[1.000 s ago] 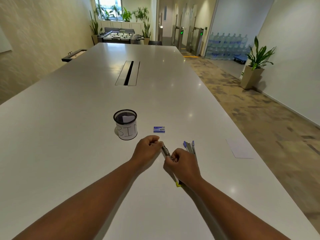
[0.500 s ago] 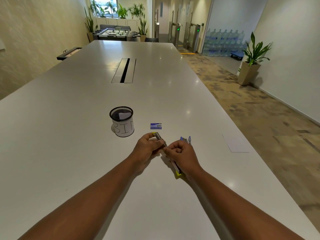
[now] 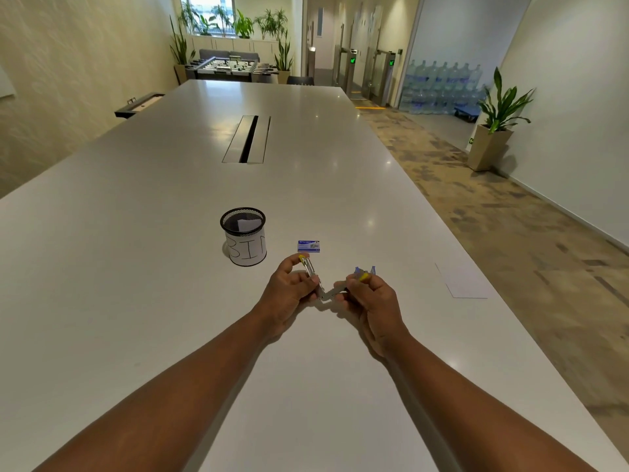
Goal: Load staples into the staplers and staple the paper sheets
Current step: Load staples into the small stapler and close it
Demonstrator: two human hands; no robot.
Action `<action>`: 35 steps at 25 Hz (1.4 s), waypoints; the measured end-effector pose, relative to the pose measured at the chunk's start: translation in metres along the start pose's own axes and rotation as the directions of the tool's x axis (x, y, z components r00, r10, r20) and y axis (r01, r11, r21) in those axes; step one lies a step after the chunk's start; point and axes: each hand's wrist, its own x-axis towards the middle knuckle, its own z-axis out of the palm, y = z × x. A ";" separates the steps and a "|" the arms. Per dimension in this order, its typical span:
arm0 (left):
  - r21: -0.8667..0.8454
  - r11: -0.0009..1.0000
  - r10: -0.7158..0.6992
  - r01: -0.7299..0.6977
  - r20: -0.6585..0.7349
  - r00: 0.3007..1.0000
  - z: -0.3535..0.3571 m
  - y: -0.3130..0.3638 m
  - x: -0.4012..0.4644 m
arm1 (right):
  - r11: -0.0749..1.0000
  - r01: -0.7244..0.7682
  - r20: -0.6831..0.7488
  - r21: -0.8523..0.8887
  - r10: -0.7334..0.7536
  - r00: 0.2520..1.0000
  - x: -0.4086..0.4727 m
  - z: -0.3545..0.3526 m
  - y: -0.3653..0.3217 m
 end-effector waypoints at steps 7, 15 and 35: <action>0.033 0.999 0.000 -0.004 0.101 0.995 0.006 0.001 -0.008 | 0.975 0.107 0.083 -0.193 -0.093 0.992 0.005 0.014 0.012; 0.036 0.998 0.051 -0.055 0.119 0.992 0.005 0.003 -0.011 | 0.825 0.271 0.249 -0.497 -0.163 0.955 0.002 0.025 0.022; 0.194 0.978 0.094 -0.074 -0.096 0.991 -0.007 -0.007 0.004 | 0.208 0.350 0.325 -0.913 -0.148 0.934 0.008 0.027 0.022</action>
